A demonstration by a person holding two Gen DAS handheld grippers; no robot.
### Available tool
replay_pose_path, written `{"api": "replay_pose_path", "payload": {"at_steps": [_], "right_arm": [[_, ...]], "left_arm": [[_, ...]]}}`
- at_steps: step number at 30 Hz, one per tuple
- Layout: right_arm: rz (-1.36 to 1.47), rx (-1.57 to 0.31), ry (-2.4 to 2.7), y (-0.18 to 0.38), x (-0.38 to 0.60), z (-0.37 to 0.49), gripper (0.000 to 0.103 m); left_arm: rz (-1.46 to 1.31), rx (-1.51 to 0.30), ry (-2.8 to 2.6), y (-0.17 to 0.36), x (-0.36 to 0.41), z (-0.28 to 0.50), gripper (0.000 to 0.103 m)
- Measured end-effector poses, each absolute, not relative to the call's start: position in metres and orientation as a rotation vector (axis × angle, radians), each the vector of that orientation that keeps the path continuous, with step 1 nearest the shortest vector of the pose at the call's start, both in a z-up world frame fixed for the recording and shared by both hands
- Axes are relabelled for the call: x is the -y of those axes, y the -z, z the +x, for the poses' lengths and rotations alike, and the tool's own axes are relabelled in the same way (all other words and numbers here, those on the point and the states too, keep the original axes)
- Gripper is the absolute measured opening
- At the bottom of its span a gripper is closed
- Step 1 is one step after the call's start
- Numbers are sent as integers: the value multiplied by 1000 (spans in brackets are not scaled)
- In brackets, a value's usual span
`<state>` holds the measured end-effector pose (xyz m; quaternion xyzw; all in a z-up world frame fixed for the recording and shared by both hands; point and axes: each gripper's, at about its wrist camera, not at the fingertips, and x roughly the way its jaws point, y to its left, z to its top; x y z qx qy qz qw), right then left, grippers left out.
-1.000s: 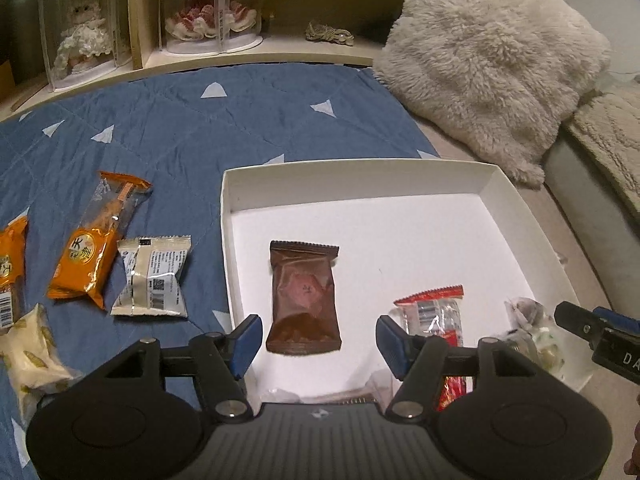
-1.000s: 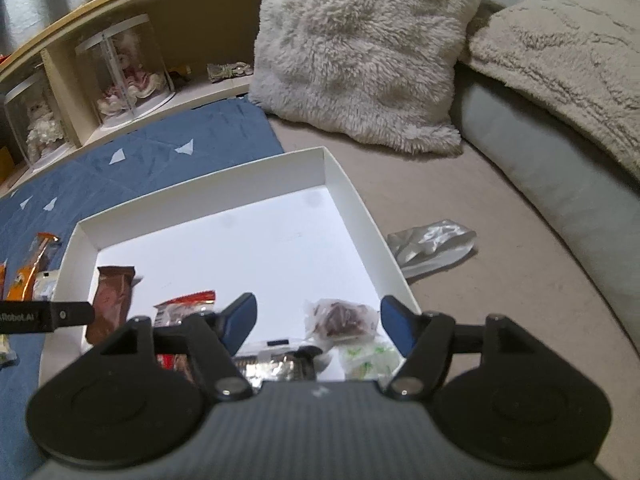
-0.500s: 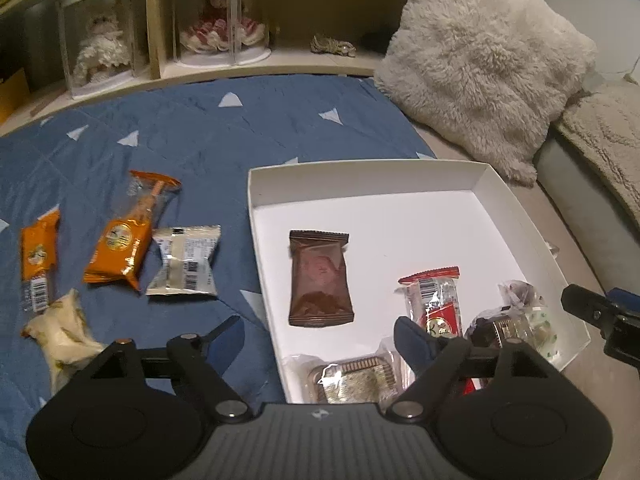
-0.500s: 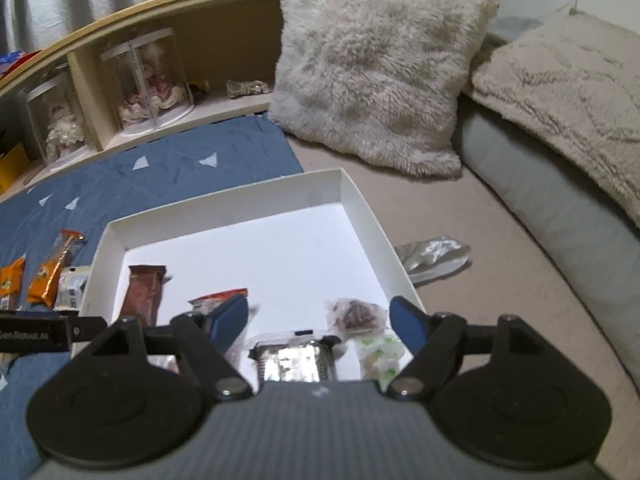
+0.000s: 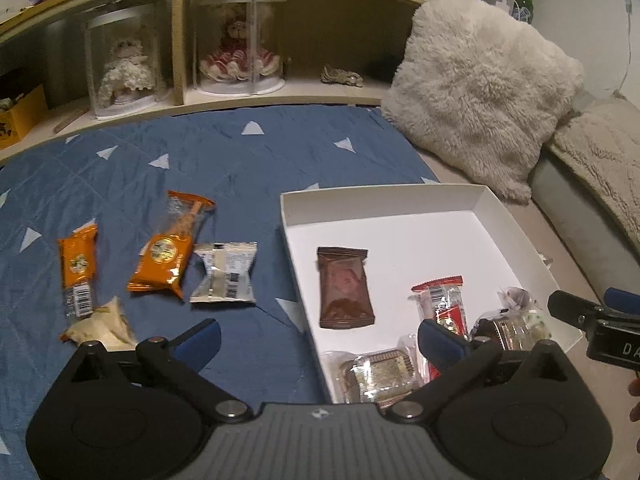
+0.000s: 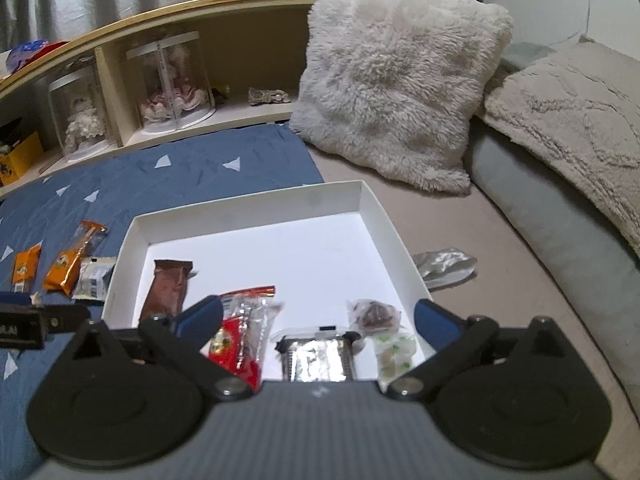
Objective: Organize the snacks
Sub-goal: 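Withdraw both tools from the box back toward the snacks on the bed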
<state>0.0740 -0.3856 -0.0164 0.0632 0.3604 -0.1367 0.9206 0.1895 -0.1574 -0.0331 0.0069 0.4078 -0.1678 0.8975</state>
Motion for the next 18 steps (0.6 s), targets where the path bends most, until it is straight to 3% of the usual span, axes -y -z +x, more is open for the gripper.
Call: {"api": "replay_pose_path", "payload": {"at_steps": [18], "right_arm": [[162,-728,120,18,335,99,102]], "left_arm": [[2,-809,203,18,69,188,103]]}}
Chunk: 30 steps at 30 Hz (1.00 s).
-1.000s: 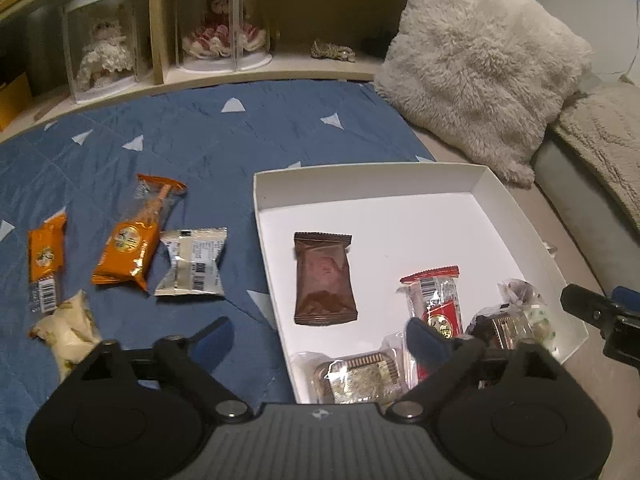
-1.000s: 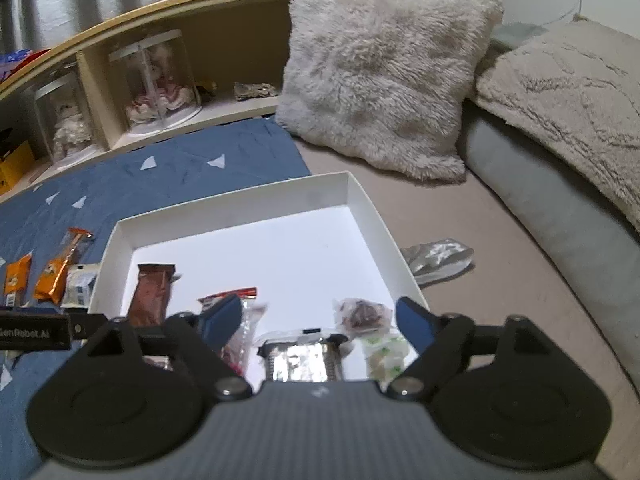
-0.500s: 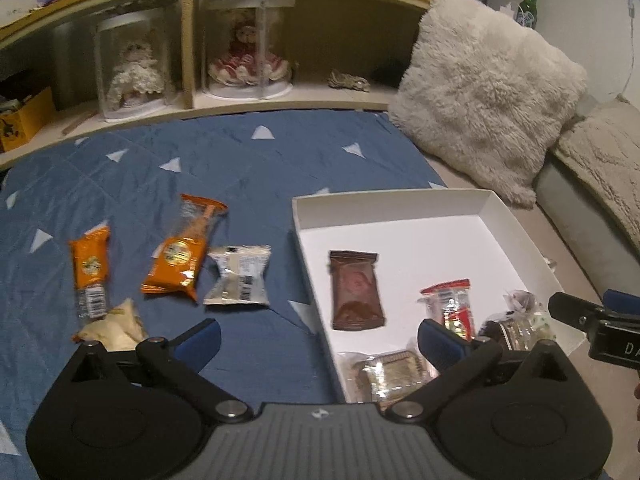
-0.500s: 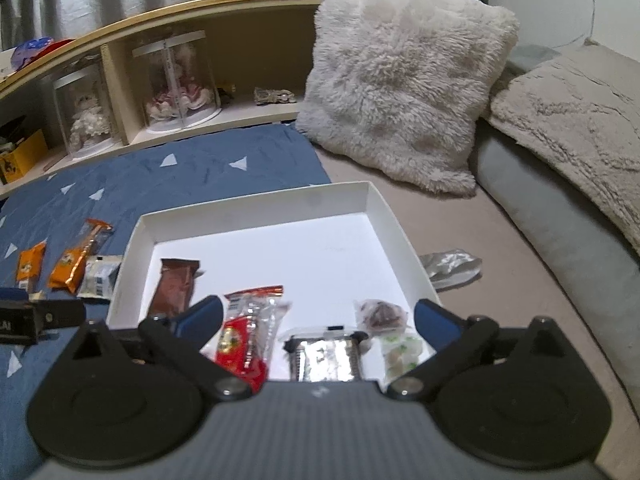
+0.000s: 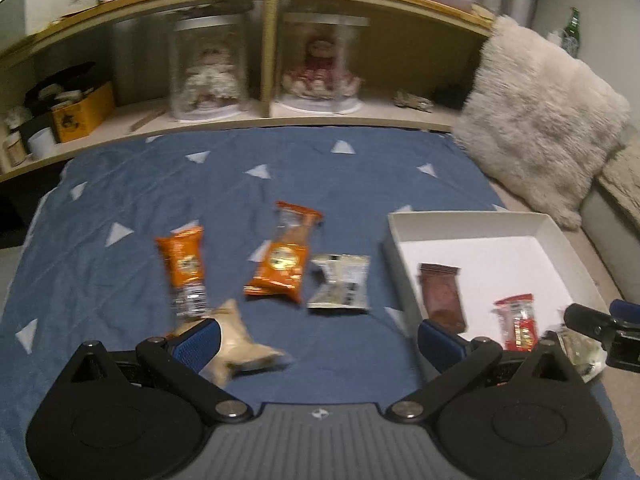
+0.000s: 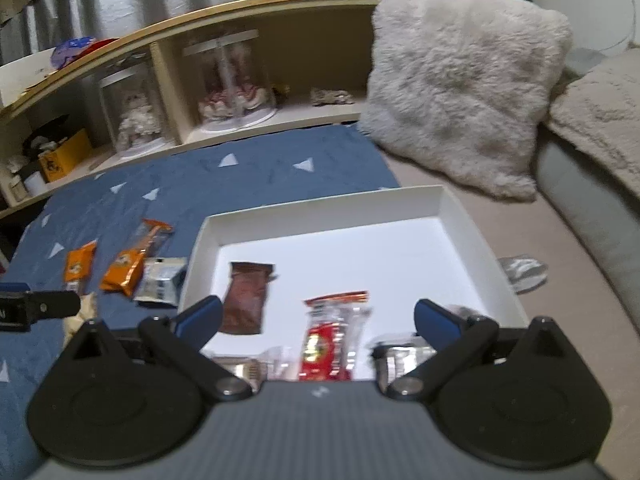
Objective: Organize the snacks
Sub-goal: 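Withdraw both tools from the box back toward the snacks on the bed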
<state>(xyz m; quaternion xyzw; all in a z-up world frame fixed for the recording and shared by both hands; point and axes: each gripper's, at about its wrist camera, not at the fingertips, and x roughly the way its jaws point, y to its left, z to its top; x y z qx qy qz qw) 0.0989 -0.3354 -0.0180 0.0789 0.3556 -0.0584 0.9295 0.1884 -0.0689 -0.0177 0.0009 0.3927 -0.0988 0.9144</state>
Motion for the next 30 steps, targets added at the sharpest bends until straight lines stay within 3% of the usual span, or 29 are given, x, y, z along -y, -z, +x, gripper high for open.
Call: {"api": "replay_pose_path", "payload": {"at_steps": [13,26,30], "right_arm": [[114,-718,-4,27,278,121,102],[198,-650,-98,32,250,140,102],[269,-676,-135,33,245,160,87]], "left_arm": [[-149,-829,76,35,-13,192,103],[-408,-893,21,81,-17,231,103],[-447,-901,7,91,-15,244,103]]}}
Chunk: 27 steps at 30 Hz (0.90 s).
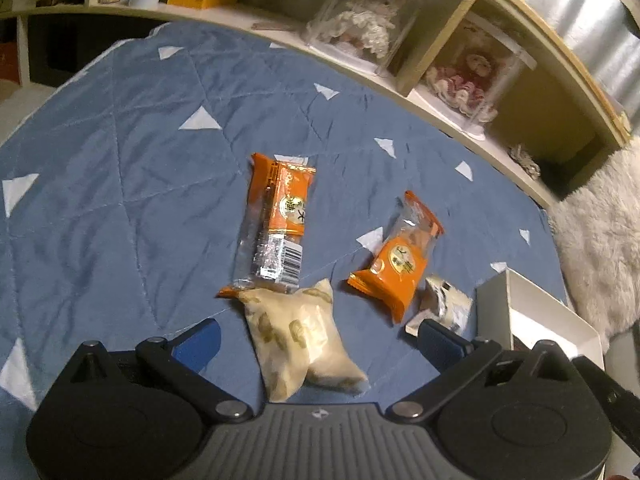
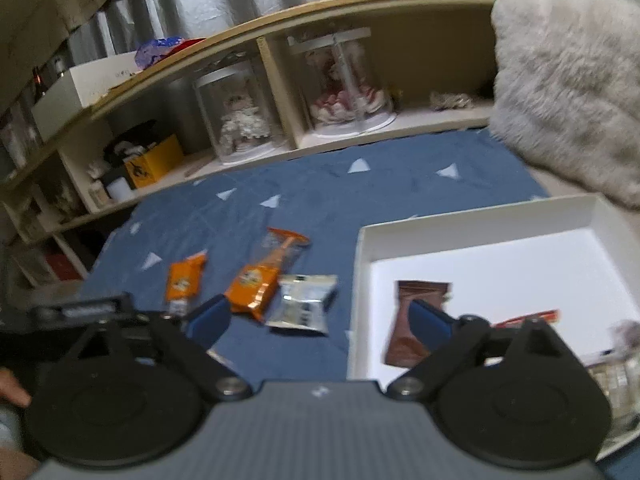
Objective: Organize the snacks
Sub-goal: 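Withdraw both tools from the box back toward the snacks on the bed, then close the left tool on the cream pillow bag while the right tool grasps the white-and-silver packet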
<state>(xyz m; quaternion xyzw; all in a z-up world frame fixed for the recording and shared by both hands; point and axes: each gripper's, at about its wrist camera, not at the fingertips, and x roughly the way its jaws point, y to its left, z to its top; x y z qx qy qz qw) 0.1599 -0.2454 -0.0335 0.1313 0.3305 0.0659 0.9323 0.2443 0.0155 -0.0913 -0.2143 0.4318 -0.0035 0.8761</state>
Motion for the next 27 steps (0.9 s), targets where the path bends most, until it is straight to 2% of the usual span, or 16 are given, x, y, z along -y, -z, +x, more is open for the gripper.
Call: {"api": "replay_pose_path", "payload": {"at_steps": [2,7,12,15,24,25,26,27], "right_arm": [[287,-706,-128,35,241,174,76],[356,-783,-124,44,230,210,67],[365,-910,-67,59,208,251,63],[350,-967,-27,69,196,269,63],[195,-1019,84,98,166,301,63],[197,-1028,84,101,168,301,60],[202,-1033,76,104,170,300,51],[193,-1028,75,105,170,299,50]], "left_arm": [[-440,-905,-7,96,-15,249,103],[-436,-961,-53,112,-16,260,102],[-427,-971,-65,121,-18,267,99],[-389,-968,-59,122,-14,269,92],[-291,-981,-33,124,-8,273,79],[-255,-986,-27,124,-6,272,76],[-232,-989,-17,123,-5,272,76],[-213,-994,-3,123,-4,272,73]]}}
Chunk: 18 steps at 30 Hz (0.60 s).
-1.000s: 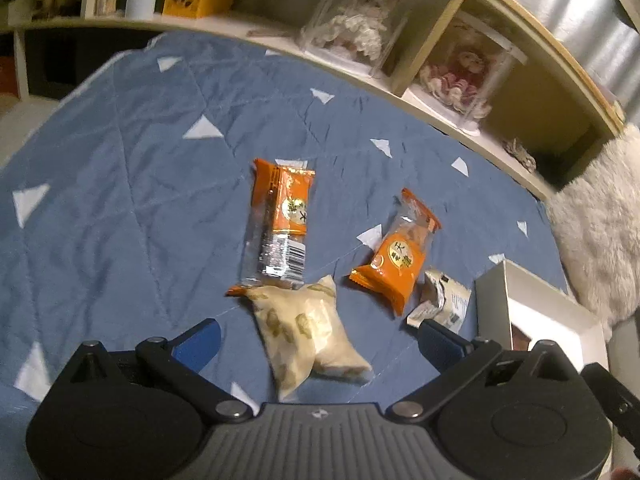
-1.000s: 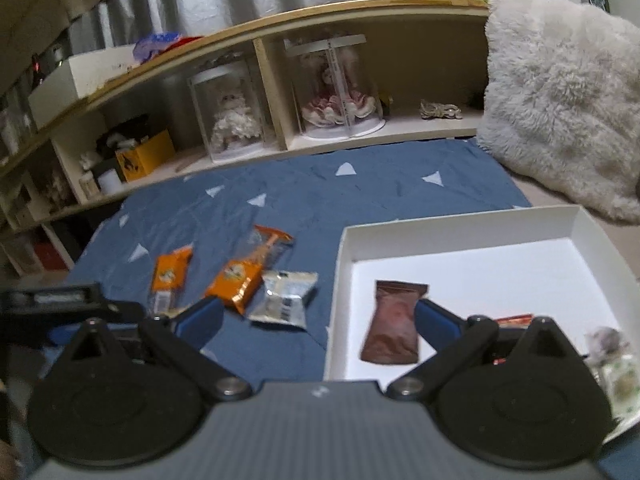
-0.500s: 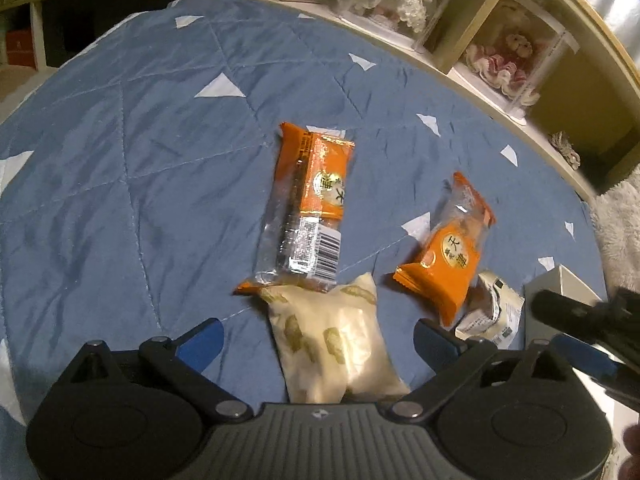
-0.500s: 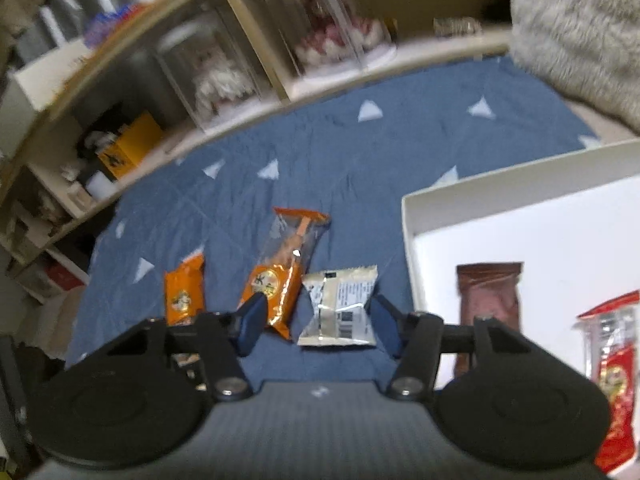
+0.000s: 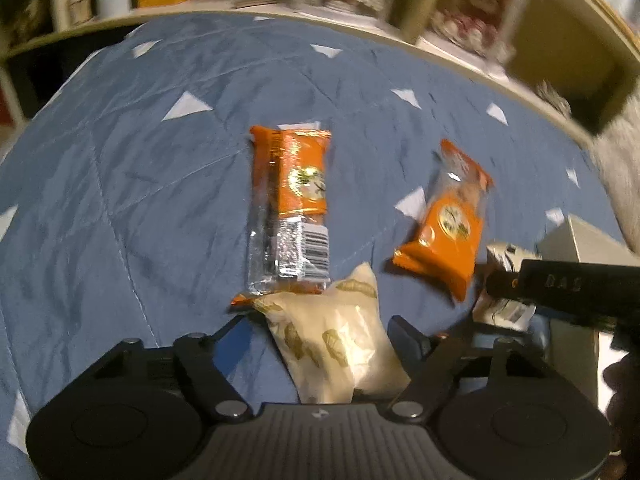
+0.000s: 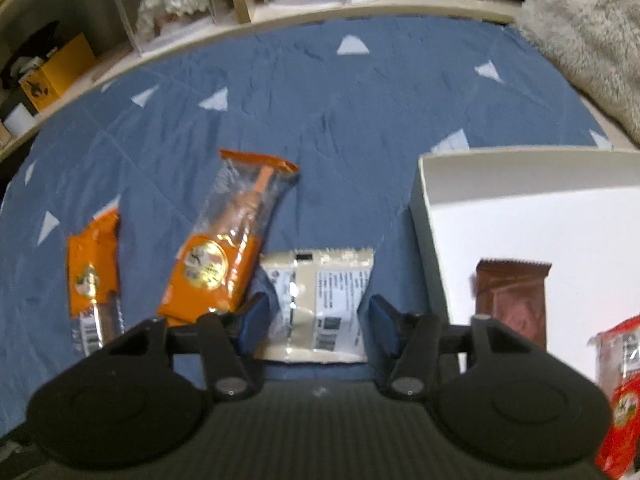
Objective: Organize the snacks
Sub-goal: 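Close the left tool on the cream pillow bag while the right tool grasps the white-and-silver packet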
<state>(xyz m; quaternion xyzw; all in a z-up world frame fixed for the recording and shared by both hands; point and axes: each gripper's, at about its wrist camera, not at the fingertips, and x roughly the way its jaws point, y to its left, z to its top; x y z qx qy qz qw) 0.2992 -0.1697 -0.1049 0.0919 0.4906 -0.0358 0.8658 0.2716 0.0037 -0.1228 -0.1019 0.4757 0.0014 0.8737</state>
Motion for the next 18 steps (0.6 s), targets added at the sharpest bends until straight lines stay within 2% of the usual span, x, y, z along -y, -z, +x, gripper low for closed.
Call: {"api": "replay_pose_path", "payload": {"at_steps": [6,18], "right_arm": [[174,-1005,-5,101,177,278,48],[159,-964,-137,81,176,224,47]], "left_arm": [[-170,-1039,72,119,-9,265,61],[-117,-1074,76,120,-9,247,60]]}}
